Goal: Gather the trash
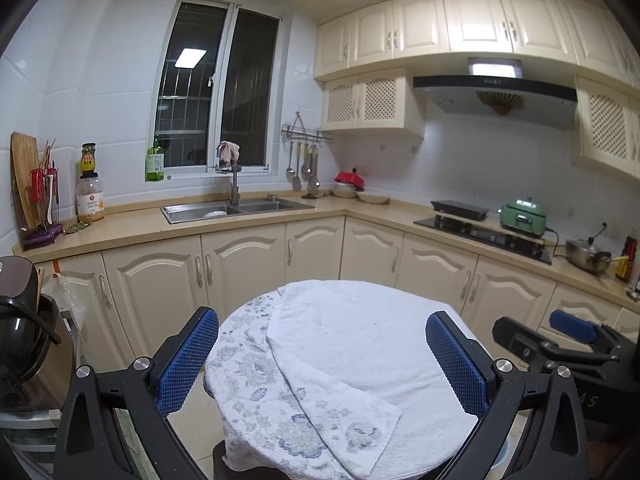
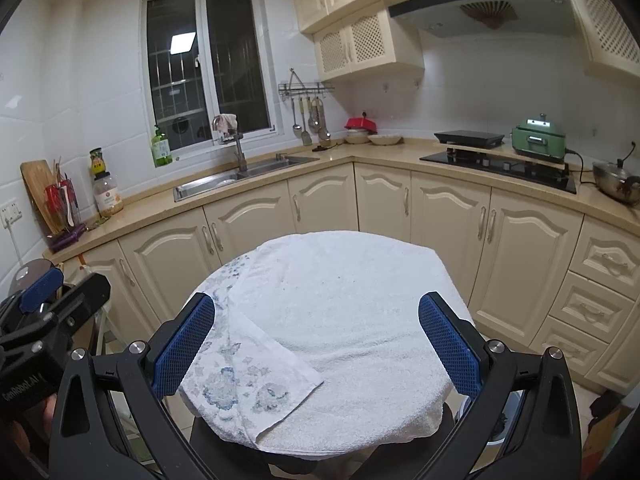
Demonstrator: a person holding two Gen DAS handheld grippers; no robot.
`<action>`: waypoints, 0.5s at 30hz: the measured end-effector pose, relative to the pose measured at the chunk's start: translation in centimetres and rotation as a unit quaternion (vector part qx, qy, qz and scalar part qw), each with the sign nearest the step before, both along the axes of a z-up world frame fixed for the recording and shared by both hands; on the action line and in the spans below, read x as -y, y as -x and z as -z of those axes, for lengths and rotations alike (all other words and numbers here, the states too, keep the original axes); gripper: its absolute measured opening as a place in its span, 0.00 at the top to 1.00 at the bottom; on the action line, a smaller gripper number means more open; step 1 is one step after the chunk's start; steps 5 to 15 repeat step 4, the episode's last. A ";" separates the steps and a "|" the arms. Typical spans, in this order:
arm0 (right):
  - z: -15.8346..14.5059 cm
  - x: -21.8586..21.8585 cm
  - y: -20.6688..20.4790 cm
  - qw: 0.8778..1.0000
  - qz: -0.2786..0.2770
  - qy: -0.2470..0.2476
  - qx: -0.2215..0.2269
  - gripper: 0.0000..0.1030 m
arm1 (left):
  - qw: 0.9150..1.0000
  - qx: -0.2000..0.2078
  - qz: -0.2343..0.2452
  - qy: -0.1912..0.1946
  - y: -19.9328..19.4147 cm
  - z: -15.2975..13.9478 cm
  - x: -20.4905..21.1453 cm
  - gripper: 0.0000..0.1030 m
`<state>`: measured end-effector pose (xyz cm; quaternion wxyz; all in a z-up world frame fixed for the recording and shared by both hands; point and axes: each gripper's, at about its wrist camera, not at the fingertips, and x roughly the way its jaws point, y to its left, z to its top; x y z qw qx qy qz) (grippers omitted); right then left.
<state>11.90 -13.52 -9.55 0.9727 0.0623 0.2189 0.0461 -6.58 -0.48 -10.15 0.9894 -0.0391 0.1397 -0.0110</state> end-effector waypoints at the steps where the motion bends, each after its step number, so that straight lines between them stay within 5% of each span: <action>1: -0.1 -0.1 0.0 1.000 -0.001 0.000 0.000 0.00 | 1.000 0.001 -0.001 0.001 0.1 0.2 0.3 0.01; 15: -0.1 -0.1 0.1 1.000 -0.002 0.000 0.000 0.00 | 1.000 0.004 -0.001 0.004 0.1 0.3 0.3 0.01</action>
